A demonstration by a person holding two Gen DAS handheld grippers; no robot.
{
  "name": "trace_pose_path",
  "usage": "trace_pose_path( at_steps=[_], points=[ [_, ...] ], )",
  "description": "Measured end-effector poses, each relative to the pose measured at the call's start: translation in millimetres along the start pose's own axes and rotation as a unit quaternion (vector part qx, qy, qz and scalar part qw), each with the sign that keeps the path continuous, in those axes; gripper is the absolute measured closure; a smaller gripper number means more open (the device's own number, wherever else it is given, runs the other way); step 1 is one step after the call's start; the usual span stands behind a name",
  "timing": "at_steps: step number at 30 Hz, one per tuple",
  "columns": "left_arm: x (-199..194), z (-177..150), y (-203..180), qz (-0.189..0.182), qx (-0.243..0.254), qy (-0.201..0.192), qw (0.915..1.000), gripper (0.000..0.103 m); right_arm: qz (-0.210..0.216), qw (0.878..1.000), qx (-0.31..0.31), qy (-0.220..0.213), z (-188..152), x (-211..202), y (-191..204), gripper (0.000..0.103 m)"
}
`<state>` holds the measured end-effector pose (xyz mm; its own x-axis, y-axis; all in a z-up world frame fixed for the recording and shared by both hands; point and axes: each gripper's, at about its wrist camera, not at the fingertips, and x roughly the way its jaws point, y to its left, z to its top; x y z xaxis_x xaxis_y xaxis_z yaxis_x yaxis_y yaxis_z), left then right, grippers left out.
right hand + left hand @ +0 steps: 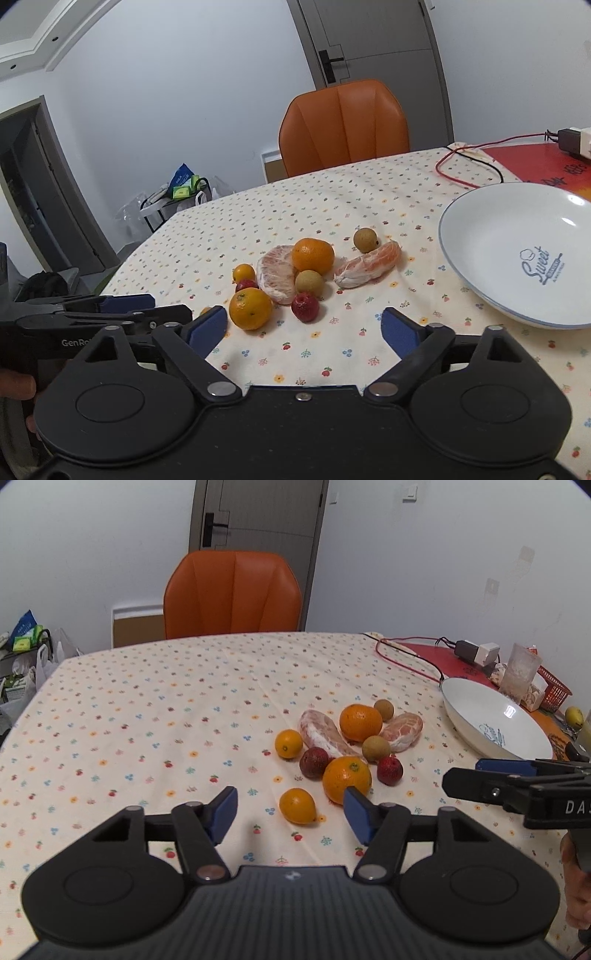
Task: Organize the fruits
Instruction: 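Grasp the small orange with the left tool while the right tool grasps the red plum, then carry both fruits to the white plate and open both tools over it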
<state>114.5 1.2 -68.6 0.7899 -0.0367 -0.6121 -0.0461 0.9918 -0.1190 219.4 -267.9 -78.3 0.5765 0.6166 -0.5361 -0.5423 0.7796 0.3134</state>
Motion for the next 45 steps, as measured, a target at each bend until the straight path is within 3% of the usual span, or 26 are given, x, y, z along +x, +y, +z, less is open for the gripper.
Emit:
trace_pose_path(
  at_steps=[9, 13, 23, 30, 33, 36, 45],
  points=[
    [23.4, -0.7, 0.0, -0.007, -0.004, 0.019, 0.9998, 0.062, 0.000, 1.000, -0.005, 0.013, 0.4, 20.7, -2.3, 0.029],
    [31.4, -1.7, 1.1, -0.010, -0.007, 0.026, 0.9996, 0.080, 0.001, 1.000, -0.006, 0.020, 0.8, 28.7, -2.6, 0.033],
    [21.5, 1.8, 15.6, 0.000, -0.022, 0.008, 0.9997, 0.080, 0.001, 0.999, -0.017, 0.034, 6.1, 48.5, 0.9, 0.045],
    [12.5, 4.5, 24.3, 0.004, -0.027, 0.001, 0.9996, 0.080, -0.003, 0.999, -0.023, 0.048, 6.8, 67.4, 5.3, 0.065],
    [9.1, 5.9, 22.2, 0.002, -0.024, -0.001, 0.9997, 0.080, -0.008, 0.998, -0.033, 0.046, 6.0, 70.9, 9.1, 0.081],
    [5.5, 8.0, 17.6, -0.004, -0.020, -0.008, 0.9998, 0.080, 0.007, 0.999, -0.027, 0.043, 7.1, 66.0, 9.0, 0.081],
    [-0.3, 13.8, -7.7, -0.024, 0.000, -0.020, 0.9995, 0.080, -0.005, 0.999, -0.031, 0.017, 7.5, 33.4, 4.9, 0.081]
  ],
)
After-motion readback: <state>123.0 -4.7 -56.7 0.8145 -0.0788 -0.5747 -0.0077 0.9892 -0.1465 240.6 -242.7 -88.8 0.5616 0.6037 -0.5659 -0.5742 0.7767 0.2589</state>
